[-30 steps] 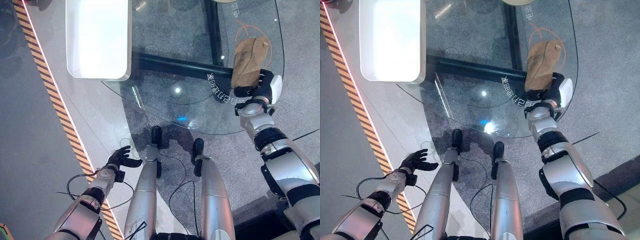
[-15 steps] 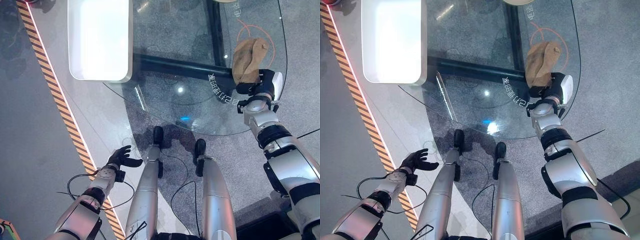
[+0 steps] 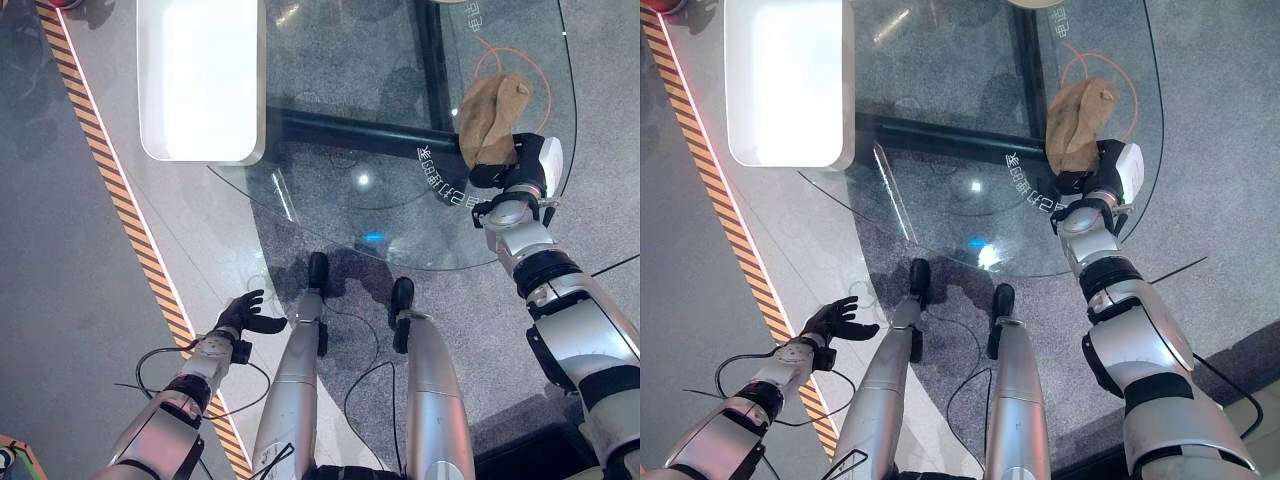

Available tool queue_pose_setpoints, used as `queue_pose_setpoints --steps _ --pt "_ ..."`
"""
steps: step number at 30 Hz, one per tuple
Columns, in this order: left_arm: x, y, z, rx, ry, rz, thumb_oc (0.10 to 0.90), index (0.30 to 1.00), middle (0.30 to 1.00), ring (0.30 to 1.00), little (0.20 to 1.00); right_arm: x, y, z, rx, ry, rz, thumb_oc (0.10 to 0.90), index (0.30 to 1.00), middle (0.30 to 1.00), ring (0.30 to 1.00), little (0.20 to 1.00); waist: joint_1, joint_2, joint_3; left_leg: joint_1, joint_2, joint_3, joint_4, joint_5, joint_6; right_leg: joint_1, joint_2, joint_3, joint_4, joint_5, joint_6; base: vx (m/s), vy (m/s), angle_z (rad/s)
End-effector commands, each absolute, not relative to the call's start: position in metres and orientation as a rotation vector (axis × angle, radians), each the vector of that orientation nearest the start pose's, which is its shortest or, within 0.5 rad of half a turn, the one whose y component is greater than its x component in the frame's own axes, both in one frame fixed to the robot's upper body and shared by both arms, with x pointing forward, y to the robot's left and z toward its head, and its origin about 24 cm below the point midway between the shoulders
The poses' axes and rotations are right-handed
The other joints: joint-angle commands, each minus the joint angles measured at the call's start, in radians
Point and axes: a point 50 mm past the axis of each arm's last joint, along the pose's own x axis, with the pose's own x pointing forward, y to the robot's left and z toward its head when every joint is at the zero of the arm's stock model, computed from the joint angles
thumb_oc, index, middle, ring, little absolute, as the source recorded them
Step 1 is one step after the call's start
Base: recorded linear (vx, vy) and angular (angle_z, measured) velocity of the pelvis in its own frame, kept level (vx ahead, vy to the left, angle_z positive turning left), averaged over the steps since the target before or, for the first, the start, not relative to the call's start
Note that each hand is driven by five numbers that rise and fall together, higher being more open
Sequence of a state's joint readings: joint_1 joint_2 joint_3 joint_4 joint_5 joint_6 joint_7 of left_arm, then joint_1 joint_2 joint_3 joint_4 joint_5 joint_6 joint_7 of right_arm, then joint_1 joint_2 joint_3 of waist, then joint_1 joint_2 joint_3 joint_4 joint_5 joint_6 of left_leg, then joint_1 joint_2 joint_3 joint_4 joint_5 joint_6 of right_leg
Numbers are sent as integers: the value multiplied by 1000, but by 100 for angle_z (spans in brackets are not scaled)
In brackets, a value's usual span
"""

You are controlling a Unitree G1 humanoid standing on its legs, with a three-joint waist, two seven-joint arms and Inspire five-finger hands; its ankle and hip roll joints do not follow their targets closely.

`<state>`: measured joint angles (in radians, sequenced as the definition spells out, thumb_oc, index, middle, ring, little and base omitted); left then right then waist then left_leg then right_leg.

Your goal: Wipe the table with a cloth and put it in the basket.

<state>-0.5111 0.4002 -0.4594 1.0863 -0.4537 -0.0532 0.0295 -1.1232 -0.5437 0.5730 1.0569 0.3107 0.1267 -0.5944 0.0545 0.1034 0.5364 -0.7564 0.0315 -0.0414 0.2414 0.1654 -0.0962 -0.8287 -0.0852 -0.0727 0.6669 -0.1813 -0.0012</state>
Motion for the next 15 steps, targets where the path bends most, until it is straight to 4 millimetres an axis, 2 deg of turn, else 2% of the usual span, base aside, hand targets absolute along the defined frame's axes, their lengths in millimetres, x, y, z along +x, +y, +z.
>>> queue_pose_setpoints --steps 1,7,15 --pt "291 226 -51 276 615 10 800 900 900 900 900 414 -161 250 -737 -396 -397 100 300 300 300 200 32 10 -16 -7 -107 66 150 -167 92 26 21 -55 -228 159 32 0 0 0" --pt "293 224 -50 281 613 -3 800 900 900 900 900 410 -130 261 -858 -499 -316 100 300 300 300 200 37 13 -16 0 -113 63 142 -162 91 34 17 -59 -234 158 30 -1 0 1" --pt "297 216 -48 286 605 -26 800 900 900 900 900 406 -100 257 -986 -548 -193 100 300 300 300 200 44 24 -16 6 -122 61 132 -153 90 38 9 -65 -243 161 28 -2 5 7"
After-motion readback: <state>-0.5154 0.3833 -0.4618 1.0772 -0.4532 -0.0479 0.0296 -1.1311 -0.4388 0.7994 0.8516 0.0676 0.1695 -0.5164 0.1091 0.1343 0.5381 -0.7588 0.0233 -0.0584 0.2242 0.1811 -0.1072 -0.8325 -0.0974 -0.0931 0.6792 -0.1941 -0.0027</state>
